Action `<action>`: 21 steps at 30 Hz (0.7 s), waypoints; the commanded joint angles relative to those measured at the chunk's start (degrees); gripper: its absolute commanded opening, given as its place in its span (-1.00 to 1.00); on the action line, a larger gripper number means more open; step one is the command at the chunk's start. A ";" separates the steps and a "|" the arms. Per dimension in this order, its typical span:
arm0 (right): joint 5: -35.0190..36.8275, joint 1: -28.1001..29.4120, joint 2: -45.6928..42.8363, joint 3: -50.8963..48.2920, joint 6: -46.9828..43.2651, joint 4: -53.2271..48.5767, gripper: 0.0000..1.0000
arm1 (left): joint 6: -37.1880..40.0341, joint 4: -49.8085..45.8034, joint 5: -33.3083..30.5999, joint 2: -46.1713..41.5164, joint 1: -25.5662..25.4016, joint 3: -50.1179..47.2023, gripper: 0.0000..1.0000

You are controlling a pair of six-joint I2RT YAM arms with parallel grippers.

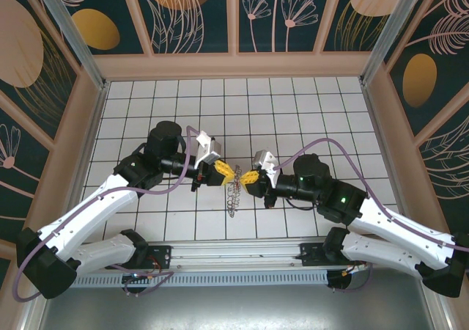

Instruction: Put the keys on the keyring

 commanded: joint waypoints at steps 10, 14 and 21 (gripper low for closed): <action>-0.64 -0.21 -0.01 1.60 -2.11 3.18 -1.00 | 1.13 0.82 0.92 0.47 -0.32 0.26 -1.00; -0.47 -0.12 -0.21 1.72 -2.38 3.30 -1.00 | 1.13 0.72 0.84 0.56 -0.28 0.39 -1.00; 0.14 -0.12 0.01 1.91 -3.01 2.82 -1.00 | 1.23 0.62 0.81 1.00 -0.27 0.74 -1.00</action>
